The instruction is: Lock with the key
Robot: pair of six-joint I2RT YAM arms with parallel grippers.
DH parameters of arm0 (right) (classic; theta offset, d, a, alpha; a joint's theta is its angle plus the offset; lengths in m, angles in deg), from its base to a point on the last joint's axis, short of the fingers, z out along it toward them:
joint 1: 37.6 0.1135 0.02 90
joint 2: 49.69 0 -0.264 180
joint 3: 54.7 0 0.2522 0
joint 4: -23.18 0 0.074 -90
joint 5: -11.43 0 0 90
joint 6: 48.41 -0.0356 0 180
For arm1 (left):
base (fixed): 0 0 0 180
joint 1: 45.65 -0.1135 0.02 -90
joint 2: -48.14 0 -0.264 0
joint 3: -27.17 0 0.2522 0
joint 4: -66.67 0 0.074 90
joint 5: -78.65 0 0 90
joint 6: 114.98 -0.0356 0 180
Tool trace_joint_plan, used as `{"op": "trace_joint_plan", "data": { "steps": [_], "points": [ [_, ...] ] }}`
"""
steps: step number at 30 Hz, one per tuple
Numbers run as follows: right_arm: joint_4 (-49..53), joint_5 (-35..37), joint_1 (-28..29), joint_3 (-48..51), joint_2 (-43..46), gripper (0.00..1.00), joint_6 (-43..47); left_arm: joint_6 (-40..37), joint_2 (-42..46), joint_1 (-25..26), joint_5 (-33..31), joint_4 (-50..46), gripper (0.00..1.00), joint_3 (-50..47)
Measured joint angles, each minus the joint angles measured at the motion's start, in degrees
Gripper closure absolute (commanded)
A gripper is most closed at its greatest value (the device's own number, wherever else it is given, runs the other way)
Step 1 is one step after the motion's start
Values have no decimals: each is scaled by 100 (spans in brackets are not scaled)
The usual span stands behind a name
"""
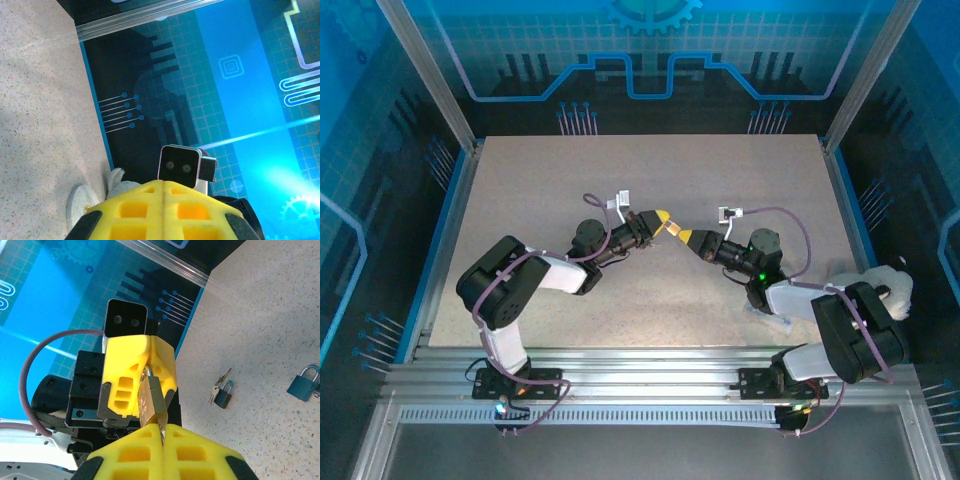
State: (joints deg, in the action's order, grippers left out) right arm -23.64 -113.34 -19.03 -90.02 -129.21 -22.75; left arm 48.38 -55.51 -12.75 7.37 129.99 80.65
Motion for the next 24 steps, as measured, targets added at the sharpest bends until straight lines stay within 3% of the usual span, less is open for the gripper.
{"op": "trace_joint_plan", "data": {
  "steps": [24],
  "points": [
    [-37,-52,0,0,-55,100,-20,0,98,-190,-98,0,100,-103]
  ]
}}
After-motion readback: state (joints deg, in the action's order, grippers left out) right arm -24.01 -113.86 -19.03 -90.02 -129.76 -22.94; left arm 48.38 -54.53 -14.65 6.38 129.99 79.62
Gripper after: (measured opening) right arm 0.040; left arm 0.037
